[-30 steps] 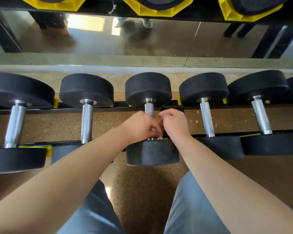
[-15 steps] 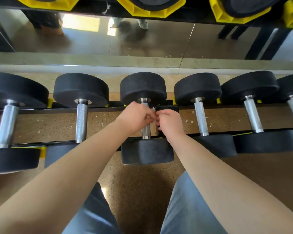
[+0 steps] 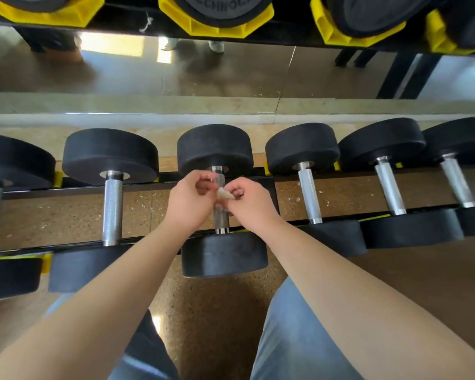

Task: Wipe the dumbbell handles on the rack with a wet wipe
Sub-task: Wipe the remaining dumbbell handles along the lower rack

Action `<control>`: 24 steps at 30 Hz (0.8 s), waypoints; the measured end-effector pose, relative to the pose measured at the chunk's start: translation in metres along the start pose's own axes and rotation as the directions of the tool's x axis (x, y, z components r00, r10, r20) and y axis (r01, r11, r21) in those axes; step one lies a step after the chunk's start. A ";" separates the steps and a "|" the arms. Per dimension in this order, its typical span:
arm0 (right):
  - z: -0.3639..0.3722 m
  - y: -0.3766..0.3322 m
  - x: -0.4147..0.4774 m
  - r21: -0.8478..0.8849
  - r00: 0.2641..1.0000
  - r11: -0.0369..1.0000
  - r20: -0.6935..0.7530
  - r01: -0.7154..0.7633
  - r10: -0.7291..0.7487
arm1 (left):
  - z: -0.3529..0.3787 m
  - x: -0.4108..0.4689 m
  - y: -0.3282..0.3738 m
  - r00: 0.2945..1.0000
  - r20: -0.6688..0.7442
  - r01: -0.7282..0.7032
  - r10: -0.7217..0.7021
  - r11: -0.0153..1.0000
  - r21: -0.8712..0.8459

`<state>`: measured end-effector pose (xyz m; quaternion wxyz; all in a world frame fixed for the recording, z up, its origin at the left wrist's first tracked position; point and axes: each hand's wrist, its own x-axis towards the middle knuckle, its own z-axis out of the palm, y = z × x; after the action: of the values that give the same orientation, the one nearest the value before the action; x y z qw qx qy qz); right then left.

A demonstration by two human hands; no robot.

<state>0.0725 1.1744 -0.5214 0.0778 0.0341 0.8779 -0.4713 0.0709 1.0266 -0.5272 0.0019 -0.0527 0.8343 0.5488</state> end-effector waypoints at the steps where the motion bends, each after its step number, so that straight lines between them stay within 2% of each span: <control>1: 0.002 0.000 0.004 -0.004 1.000 1.000 -0.030 -0.003 0.003 | 0.003 -0.004 -0.002 1.000 -0.025 0.010 -0.010 1.000 0.001; 4: 0.007 -0.004 0.015 0.027 0.990 1.000 -0.137 -0.016 0.019 | 0.008 -0.009 -0.004 0.996 -0.020 0.087 -0.086 0.994 0.059; 6: 0.009 -0.003 0.019 -0.034 0.991 0.998 -0.124 -0.047 0.042 | 0.008 -0.006 -0.006 0.984 0.021 0.175 -0.175 0.984 0.004; 8: 0.001 -0.003 0.016 -0.192 0.991 0.975 0.043 -0.113 0.123 | 0.008 -0.005 -0.006 0.975 0.049 0.219 -0.216 0.974 -0.059; 10: -0.010 -0.004 0.005 -0.350 0.939 0.927 0.252 -0.135 0.232 | 0.007 -0.004 -0.008 0.970 0.054 0.240 -0.235 0.966 -0.092; 12: -0.016 -0.004 0.000 -0.466 0.907 0.880 0.323 -0.097 0.271 | 0.007 -0.003 -0.011 0.963 0.078 0.267 -0.258 0.954 -0.135; 14: -0.011 -0.006 0.007 -0.417 0.925 0.896 0.258 -0.154 0.279 | 0.006 -0.003 -0.011 0.956 0.093 0.289 -0.277 0.943 -0.164; 16: -0.002 -0.005 0.025 -0.176 0.947 0.945 0.114 -0.277 0.299 | 0.005 -0.005 -0.010 0.955 0.106 0.293 -0.277 0.938 -0.185; 18: 0.005 -0.002 0.041 0.050 0.965 0.964 0.045 -0.261 0.259 | 0.003 -0.008 -0.006 0.958 0.114 0.282 -0.265 0.942 -0.182; 19: 0.008 0.003 0.049 0.096 0.972 0.968 0.031 -0.233 0.231 | 0.003 -0.008 -0.006 0.958 0.120 0.280 -0.261 0.942 -0.184; 21: 0.005 -0.010 0.035 0.044 0.980 0.979 0.033 -0.197 0.196 | 0.002 -0.007 -0.007 0.960 0.121 0.272 -0.252 0.942 -0.196; 24: -0.008 -0.014 0.010 -0.254 0.953 0.952 0.204 -0.168 0.222 | 0.004 -0.006 -0.011 0.965 0.108 0.256 -0.239 0.946 -0.200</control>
<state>0.0597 1.1734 -0.5068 0.2289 0.0570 0.9045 -0.3553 0.0774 1.0261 -0.5389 0.0995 -0.1344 0.7568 0.6318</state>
